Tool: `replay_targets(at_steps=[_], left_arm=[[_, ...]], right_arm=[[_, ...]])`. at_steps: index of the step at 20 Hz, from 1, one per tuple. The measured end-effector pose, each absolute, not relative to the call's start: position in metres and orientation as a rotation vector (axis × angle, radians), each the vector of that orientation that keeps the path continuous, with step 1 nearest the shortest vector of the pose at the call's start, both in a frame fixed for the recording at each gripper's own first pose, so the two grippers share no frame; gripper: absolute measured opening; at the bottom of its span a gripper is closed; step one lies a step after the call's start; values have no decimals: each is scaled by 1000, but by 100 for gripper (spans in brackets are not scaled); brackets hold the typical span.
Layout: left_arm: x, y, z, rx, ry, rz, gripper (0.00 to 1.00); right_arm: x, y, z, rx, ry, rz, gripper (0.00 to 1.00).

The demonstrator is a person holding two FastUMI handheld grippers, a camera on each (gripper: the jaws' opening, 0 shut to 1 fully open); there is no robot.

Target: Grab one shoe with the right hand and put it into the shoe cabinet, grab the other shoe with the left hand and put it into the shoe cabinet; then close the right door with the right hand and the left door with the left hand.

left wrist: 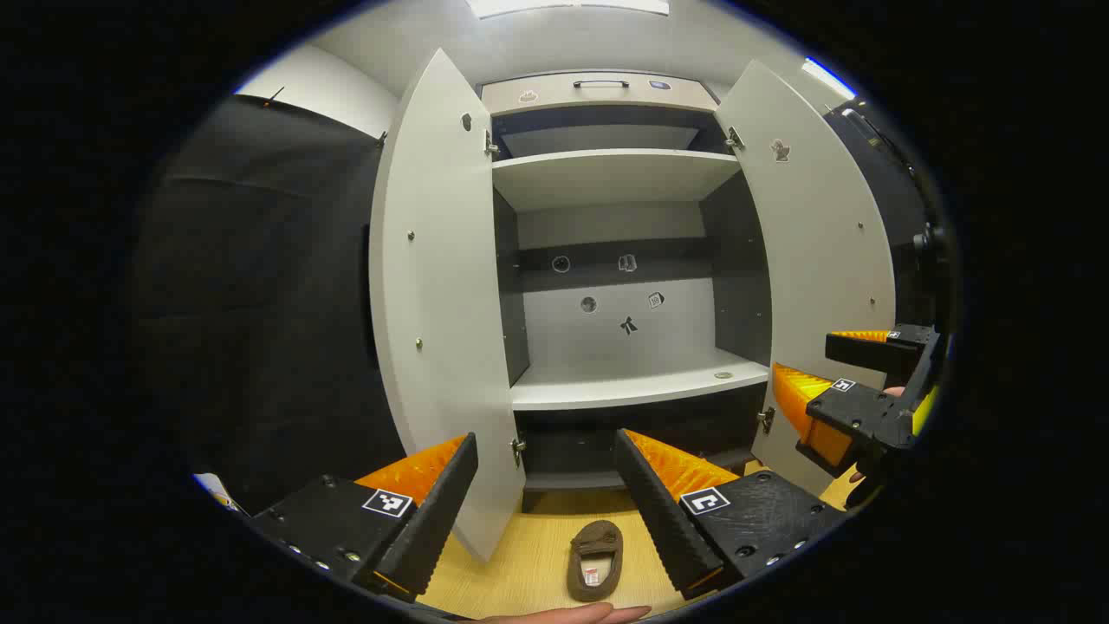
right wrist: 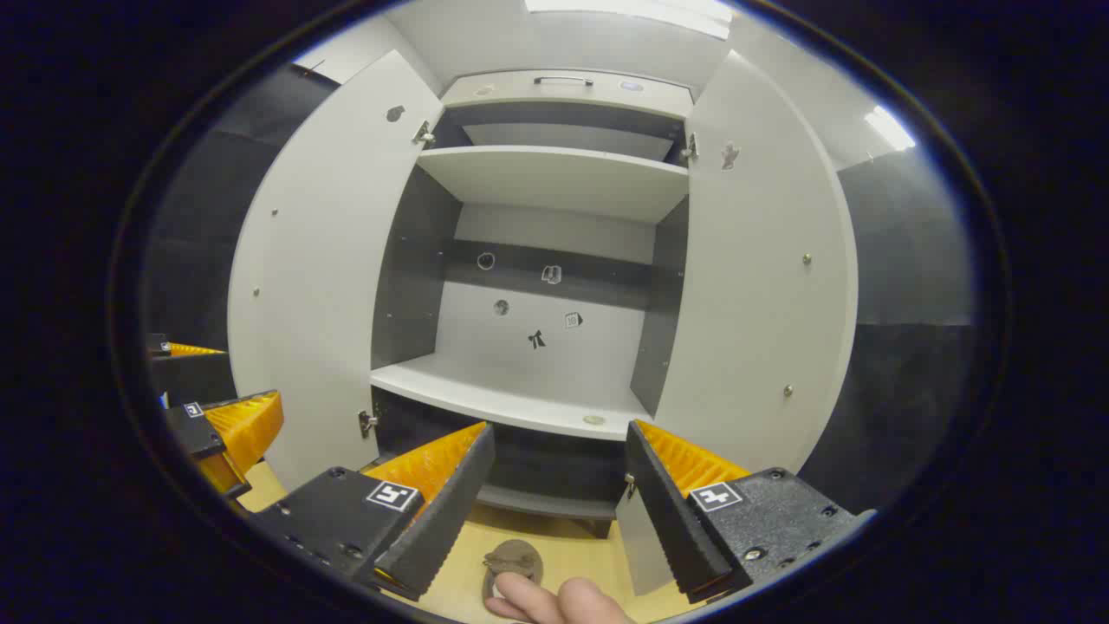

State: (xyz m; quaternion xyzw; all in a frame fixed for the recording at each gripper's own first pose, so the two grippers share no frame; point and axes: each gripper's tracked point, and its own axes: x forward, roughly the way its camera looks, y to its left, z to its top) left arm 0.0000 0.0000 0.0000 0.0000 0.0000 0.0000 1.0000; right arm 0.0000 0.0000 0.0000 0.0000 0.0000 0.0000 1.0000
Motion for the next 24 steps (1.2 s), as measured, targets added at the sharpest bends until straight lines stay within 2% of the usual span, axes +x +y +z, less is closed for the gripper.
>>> replay_targets(at_steps=[5,6,7,12,16,20,24], left_arm=[[-6,5,-6,-7,20,19,96],[-8,6,-7,-9,23,22,100],[-8,6,-8,-12,25,21,96],[-15,8,-9,-16,29,31,96],[-20,9,-18,-29,51,39,96],[-32,5,-34,-37,96,42,96],[-48,-4,-74,-32,209,27,96]], right_arm=[[-1,13,-12,-3,51,57,99],[-2,15,-12,-3,54,64,99],[-3,17,-14,-3,60,71,98],[-5,25,-26,9,114,110,98],[-10,42,-42,12,169,198,96],[-10,64,-97,59,325,315,96],[2,75,-178,34,485,336,93]])
